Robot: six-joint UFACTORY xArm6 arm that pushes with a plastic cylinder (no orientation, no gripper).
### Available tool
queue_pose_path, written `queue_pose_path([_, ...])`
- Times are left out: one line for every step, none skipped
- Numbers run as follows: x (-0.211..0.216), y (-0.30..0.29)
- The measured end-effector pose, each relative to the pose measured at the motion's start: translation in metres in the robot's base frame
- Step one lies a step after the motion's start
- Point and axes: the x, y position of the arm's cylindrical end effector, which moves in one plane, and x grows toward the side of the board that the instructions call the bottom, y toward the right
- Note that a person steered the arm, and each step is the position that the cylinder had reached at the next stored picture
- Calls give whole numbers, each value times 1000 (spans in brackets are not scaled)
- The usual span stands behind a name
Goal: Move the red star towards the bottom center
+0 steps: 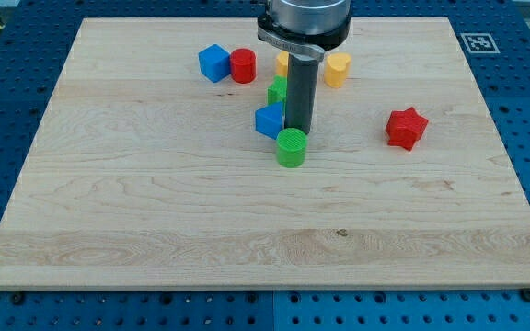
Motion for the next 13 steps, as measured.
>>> queue_pose_path([0, 0])
queue_pose_path([0, 11])
queue_pose_path([1, 48])
queue_pose_path([4, 94])
queue_pose_path([20, 129])
queue_pose_path([40, 149])
queue_pose_path([49, 195])
queue_pose_path([48, 260])
queue_pose_path([23, 295])
queue_pose_path([-25, 289])
queue_pose_path([-34, 259])
queue_pose_path([-29, 227])
queue_pose_path([-18, 205])
